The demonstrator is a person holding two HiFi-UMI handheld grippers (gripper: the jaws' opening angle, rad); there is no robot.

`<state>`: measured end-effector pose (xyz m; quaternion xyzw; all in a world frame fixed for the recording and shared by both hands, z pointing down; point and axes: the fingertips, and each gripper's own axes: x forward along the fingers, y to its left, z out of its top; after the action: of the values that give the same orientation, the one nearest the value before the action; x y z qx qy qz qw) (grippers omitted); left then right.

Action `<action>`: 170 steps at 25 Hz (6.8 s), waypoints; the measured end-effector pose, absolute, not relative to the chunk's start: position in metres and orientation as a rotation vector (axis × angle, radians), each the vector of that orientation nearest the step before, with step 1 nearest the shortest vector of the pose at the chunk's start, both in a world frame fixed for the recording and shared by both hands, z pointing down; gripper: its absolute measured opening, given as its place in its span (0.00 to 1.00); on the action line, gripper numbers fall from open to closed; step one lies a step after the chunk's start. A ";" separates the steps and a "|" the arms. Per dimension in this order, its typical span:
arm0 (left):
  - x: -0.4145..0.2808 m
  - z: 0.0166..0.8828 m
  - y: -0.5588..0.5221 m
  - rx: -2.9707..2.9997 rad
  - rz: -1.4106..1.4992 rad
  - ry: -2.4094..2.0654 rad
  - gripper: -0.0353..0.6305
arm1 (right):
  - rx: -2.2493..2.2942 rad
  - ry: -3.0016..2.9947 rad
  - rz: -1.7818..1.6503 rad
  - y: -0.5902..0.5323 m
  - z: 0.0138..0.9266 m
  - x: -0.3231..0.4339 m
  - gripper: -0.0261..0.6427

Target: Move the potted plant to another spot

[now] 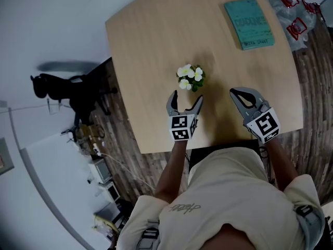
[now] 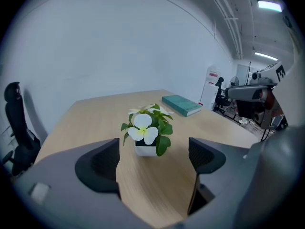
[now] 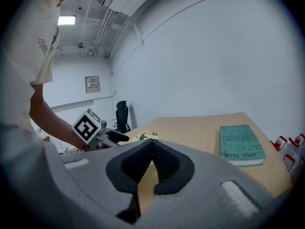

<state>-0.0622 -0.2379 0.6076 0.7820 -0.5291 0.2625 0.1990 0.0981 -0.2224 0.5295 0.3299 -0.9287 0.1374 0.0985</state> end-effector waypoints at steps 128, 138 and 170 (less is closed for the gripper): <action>-0.387 0.628 -0.300 1.862 0.649 -1.871 0.58 | 1.060 -2.558 0.499 -0.211 0.535 -0.076 0.04; -0.417 0.649 -0.358 1.801 0.648 -1.911 0.58 | 1.064 -2.495 0.569 -0.224 0.555 -0.082 0.04; -0.442 0.684 -0.438 1.753 0.689 -1.955 0.59 | 1.062 -2.458 0.648 -0.269 0.580 -0.095 0.04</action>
<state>-0.4419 -0.4377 0.6839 0.6311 -0.7039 0.2479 0.2116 -0.0946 -0.2685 0.5796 0.3784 -0.8755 0.2310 0.1921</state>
